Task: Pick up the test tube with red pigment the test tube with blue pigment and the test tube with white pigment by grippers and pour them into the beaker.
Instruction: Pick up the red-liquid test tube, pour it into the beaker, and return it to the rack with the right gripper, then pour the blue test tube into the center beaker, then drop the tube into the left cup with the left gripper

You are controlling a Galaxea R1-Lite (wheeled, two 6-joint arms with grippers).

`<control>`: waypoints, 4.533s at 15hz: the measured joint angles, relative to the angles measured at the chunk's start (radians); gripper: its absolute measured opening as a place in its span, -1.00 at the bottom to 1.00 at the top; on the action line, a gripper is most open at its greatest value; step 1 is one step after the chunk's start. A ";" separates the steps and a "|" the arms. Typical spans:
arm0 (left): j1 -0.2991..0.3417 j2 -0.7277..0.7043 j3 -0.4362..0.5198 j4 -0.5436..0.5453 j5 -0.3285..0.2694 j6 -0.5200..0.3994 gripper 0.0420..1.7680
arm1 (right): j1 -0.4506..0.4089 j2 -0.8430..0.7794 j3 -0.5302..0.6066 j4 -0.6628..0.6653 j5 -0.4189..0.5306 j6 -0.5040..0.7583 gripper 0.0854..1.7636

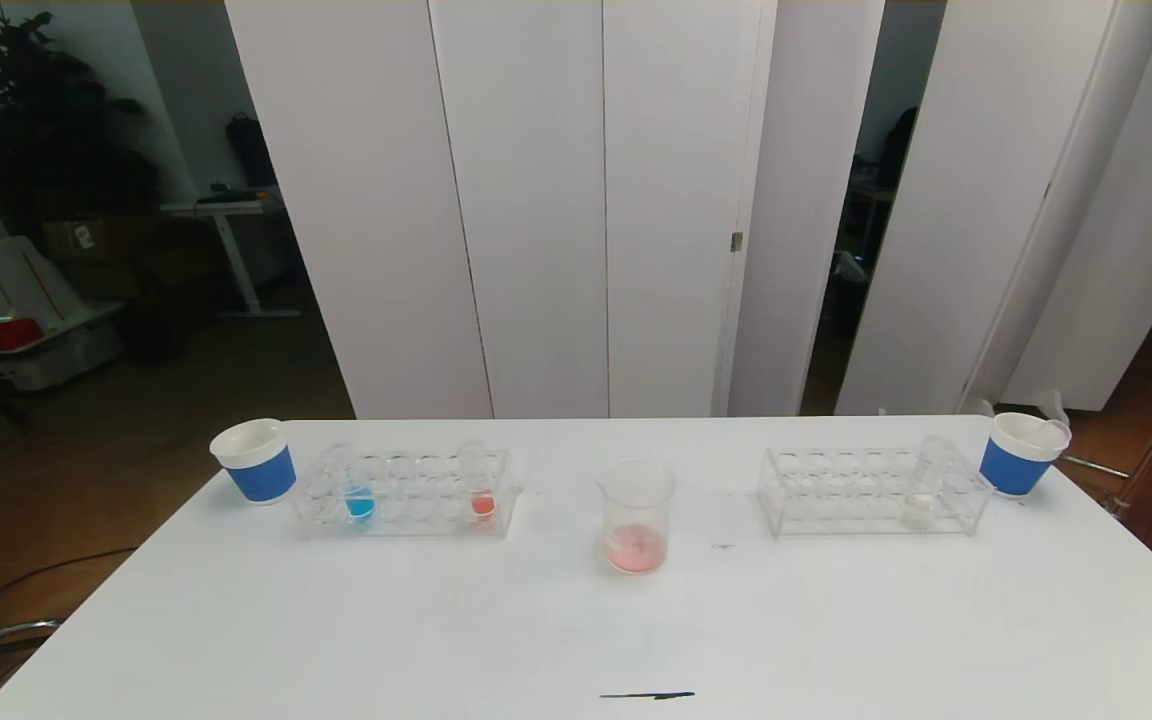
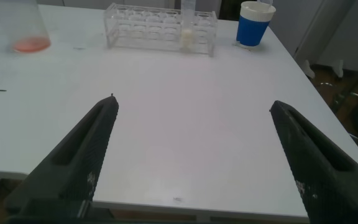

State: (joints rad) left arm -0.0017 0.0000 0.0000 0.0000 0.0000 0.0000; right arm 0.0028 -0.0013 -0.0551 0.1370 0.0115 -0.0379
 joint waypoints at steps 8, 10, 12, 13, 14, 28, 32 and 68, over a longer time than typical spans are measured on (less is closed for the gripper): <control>0.000 0.000 0.000 0.000 0.000 0.000 0.97 | 0.000 0.000 0.000 0.000 0.000 0.000 0.98; 0.000 0.000 0.000 0.000 0.000 0.000 0.97 | 0.000 0.000 0.000 0.000 0.000 0.000 0.98; 0.000 0.000 0.000 0.000 0.000 0.000 0.97 | 0.000 0.000 0.000 0.000 0.000 0.000 0.98; 0.000 0.000 0.000 0.000 0.000 0.000 0.97 | 0.000 0.000 0.000 0.000 0.000 0.000 0.98; 0.000 0.000 0.000 0.000 0.000 0.000 0.97 | 0.000 0.000 0.000 0.000 0.000 0.000 0.98; 0.000 0.000 0.000 0.000 0.000 0.000 0.97 | 0.000 0.000 0.000 0.000 0.000 0.000 0.98; 0.000 0.000 0.000 0.000 0.000 0.000 0.97 | 0.000 0.000 0.000 0.000 0.000 0.000 0.98; 0.000 0.024 -0.264 0.090 0.029 0.004 0.97 | 0.000 0.000 0.000 0.000 0.000 0.000 0.98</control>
State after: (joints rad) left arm -0.0017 0.0238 -0.2636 0.0902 0.0291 0.0036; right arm 0.0028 -0.0013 -0.0551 0.1370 0.0115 -0.0374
